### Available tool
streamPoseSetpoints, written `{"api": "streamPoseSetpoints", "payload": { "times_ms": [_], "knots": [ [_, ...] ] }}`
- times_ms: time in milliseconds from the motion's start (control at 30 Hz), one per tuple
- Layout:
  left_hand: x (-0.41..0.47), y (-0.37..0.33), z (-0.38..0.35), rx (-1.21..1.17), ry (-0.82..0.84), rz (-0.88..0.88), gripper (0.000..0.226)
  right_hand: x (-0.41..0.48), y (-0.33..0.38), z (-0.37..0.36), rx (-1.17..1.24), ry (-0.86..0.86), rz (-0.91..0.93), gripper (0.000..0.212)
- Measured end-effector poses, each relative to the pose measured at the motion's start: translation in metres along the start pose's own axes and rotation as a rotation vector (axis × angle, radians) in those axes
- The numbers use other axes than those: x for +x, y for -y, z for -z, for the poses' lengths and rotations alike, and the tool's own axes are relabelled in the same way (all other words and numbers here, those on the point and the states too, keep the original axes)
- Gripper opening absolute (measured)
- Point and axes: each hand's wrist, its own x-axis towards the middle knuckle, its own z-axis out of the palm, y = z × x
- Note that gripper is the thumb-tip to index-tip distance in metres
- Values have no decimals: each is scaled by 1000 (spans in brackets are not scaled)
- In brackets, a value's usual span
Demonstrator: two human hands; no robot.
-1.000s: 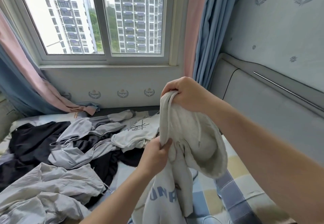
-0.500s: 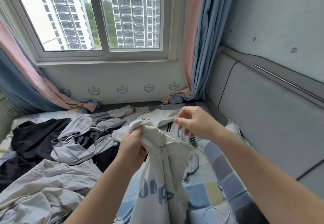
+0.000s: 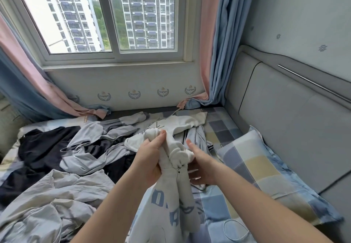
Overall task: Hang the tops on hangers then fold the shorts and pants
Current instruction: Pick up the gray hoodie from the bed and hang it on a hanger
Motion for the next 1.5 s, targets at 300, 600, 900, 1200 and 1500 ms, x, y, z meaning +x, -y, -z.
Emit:
{"api": "streamPoseSetpoints", "payload": {
  "times_ms": [300,600,900,1200,1500],
  "knots": [
    [20,15,44,55,-110,19,29,-14,11,2,369,-133,320,28],
    [50,68,107,149,-434,209,9,-35,16,10,540,-181,622,21],
    [41,93,139,209,-656,259,27,-36,9,19,537,-337,637,22],
    [40,96,114,861,-526,153,63,-38,5,3,478,-222,620,22],
    [51,81,98,-106,-110,466,23,-38,-8,-1,567,6,614,26]
  ]
}}
